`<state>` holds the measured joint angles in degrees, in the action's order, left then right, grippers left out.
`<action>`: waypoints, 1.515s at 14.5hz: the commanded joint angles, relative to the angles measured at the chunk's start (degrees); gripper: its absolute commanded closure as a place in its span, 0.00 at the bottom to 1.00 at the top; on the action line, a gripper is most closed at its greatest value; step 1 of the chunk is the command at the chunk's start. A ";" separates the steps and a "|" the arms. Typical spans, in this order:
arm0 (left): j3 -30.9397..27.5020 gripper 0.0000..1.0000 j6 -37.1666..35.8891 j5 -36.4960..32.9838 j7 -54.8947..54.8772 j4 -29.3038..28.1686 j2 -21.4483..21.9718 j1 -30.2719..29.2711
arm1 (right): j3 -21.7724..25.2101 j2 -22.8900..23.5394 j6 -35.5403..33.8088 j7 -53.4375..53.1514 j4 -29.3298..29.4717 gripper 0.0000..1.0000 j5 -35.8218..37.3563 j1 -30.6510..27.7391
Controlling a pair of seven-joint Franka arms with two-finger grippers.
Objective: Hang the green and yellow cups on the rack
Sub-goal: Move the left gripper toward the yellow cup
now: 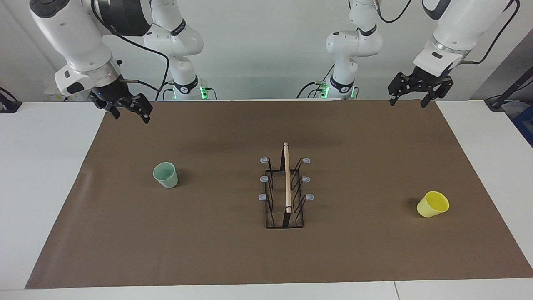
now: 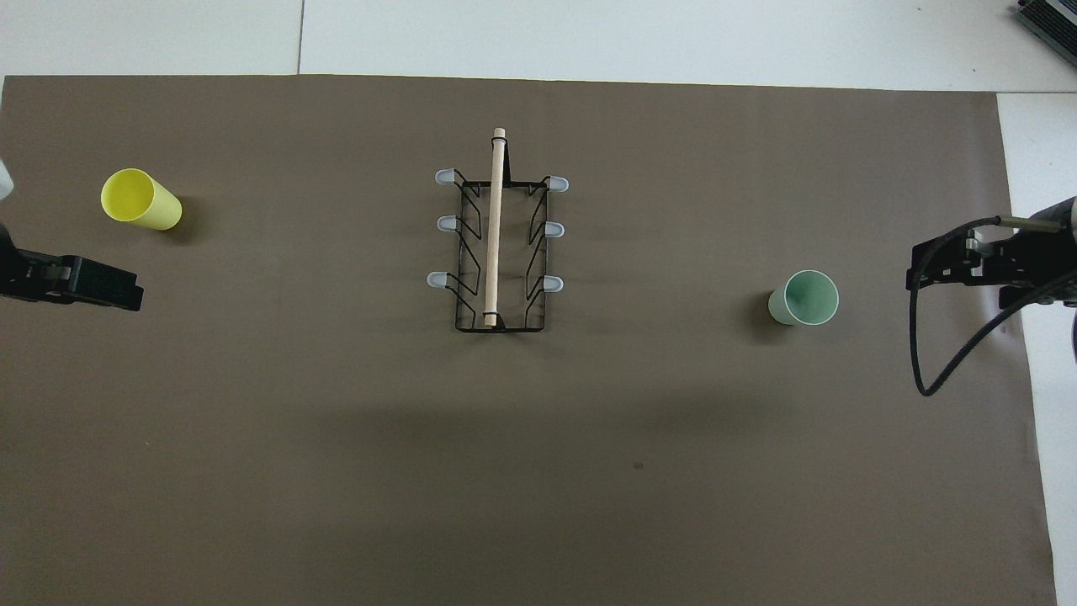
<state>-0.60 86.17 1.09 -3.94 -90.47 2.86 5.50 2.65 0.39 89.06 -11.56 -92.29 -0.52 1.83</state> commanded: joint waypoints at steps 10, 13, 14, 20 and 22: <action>0.34 0.00 -0.74 -1.00 5.17 -0.23 0.40 0.30 | -0.36 -1.62 1.29 -0.40 -2.01 0.00 -0.71 -0.60; -0.02 0.00 -3.19 -0.73 5.17 3.71 -3.19 0.39 | -0.36 -1.62 1.38 -0.40 -2.01 0.00 -0.71 -0.60; -0.10 0.00 -3.99 -0.65 5.17 6.16 -5.12 0.39 | -0.36 -1.62 1.38 -0.40 -2.01 0.00 -0.71 -0.60; -6.07 0.00 -8.30 0.05 5.17 23.39 -21.55 1.09 | -0.36 -1.62 1.29 -0.40 -2.01 0.00 -0.71 -0.60; -8.26 0.00 -8.39 0.84 5.17 27.35 -25.34 1.27 | -0.36 -1.62 1.29 -0.40 -2.01 0.00 -0.71 -0.60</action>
<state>-6.23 81.02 1.32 0.64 -71.43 -16.51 5.75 2.65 0.39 89.06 -11.56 -92.29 -0.52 1.83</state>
